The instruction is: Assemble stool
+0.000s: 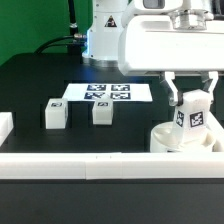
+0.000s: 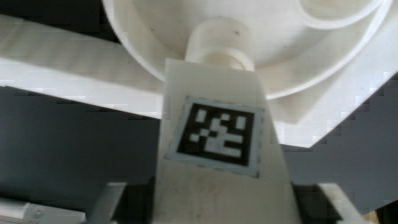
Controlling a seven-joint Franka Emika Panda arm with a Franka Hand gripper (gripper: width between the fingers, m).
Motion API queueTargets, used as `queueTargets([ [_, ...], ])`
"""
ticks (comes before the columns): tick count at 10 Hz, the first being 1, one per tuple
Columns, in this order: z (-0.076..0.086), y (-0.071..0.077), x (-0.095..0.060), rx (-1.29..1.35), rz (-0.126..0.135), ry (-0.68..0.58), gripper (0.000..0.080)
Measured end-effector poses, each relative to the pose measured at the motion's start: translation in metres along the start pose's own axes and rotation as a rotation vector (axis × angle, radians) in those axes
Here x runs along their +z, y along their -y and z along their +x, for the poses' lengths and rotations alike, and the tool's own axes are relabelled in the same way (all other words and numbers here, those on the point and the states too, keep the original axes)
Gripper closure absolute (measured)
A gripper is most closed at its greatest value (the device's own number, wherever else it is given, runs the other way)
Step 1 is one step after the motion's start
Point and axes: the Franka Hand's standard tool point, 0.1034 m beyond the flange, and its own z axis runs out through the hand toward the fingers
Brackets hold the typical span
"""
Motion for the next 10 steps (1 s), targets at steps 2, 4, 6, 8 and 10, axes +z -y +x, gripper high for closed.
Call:
queueTargets([
  [2, 0.001, 0.010, 0.000, 0.000, 0.011, -0.001, 0.0237],
  [4, 0.007, 0.018, -0.004, -0.002, 0.023, 0.007, 0.0165],
  [6, 0.018, 0.019, -0.012, -0.007, 0.040, 0.040, 0.0154],
  [8, 0.019, 0.016, -0.014, -0.009, 0.043, 0.050, 0.0151],
  [10, 0.017, 0.017, -0.013, -0.009, 0.046, 0.061, 0.0151],
])
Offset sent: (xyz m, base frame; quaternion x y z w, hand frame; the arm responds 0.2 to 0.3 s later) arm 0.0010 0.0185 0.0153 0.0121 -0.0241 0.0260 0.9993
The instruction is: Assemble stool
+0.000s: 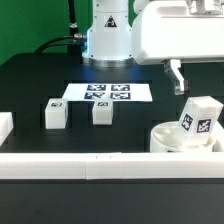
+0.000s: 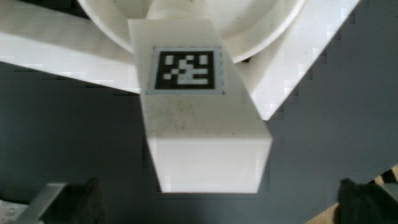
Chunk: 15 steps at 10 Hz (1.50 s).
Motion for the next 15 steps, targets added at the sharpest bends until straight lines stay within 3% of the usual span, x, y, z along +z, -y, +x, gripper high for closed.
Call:
queueTargets([
  [2, -0.003, -0.001, 0.003, -0.034, 0.020, 0.063, 0.0151],
  [4, -0.008, 0.014, 0.004, -0.049, 0.097, 0.298, 0.0151],
  [5, -0.003, 0.015, 0.005, -0.054, 0.111, 0.348, 0.0151],
  [6, -0.008, 0.019, 0.002, -0.043, 0.129, 0.462, 0.0151],
  [8, -0.008, 0.022, 0.001, -0.053, 0.145, 0.641, 0.0151],
  [11, -0.001, 0.006, 0.005, -0.231, 0.168, 0.591, 0.0151],
  [13, 0.005, -0.003, 0.002, -0.498, 0.219, 0.566, 0.0151],
  [15, 0.004, -0.006, 0.003, -0.627, 0.251, 0.557, 0.0151],
])
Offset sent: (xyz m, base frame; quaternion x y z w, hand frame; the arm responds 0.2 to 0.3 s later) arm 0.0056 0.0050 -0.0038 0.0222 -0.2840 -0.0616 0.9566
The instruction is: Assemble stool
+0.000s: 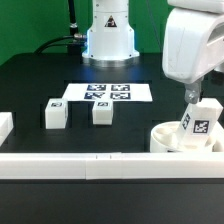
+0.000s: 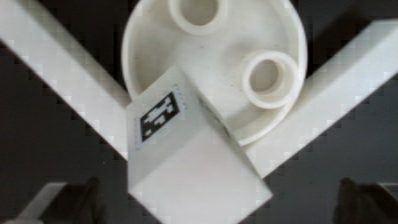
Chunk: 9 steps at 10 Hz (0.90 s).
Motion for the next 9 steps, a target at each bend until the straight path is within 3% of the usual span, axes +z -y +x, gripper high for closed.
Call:
queueTargets([
  [5, -0.004, -0.005, 0.005, -0.491, -0.021, 0.042, 0.0151],
  [9, -0.002, -0.009, 0.017, -0.484, -0.010, 0.057, 0.0151],
])
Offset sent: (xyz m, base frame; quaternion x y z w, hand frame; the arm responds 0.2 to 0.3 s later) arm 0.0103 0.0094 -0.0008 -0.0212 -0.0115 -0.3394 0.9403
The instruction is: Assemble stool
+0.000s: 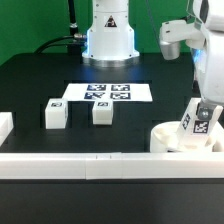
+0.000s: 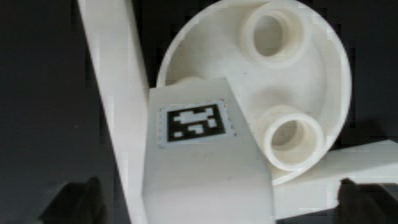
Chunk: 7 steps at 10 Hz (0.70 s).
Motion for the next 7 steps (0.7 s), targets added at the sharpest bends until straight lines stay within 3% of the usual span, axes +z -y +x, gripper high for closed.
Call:
queueTargets([
  [2, -0.0041, -0.0005, 0.0020, 0.005, 0.002, 0.001, 0.0184],
  [3, -0.0052, -0.0009, 0.0020, 0.004, 0.001, 0.003, 0.0317],
  [4, -0.0053, -0.0009, 0.0021, 0.006, 0.001, 0.003, 0.0317],
  [5, -0.0057, -0.0011, 0.0020, 0.014, 0.001, 0.003, 0.0465],
  [7, -0.0064, -0.0013, 0.0021, 0.064, 0.001, 0.003, 0.0465],
])
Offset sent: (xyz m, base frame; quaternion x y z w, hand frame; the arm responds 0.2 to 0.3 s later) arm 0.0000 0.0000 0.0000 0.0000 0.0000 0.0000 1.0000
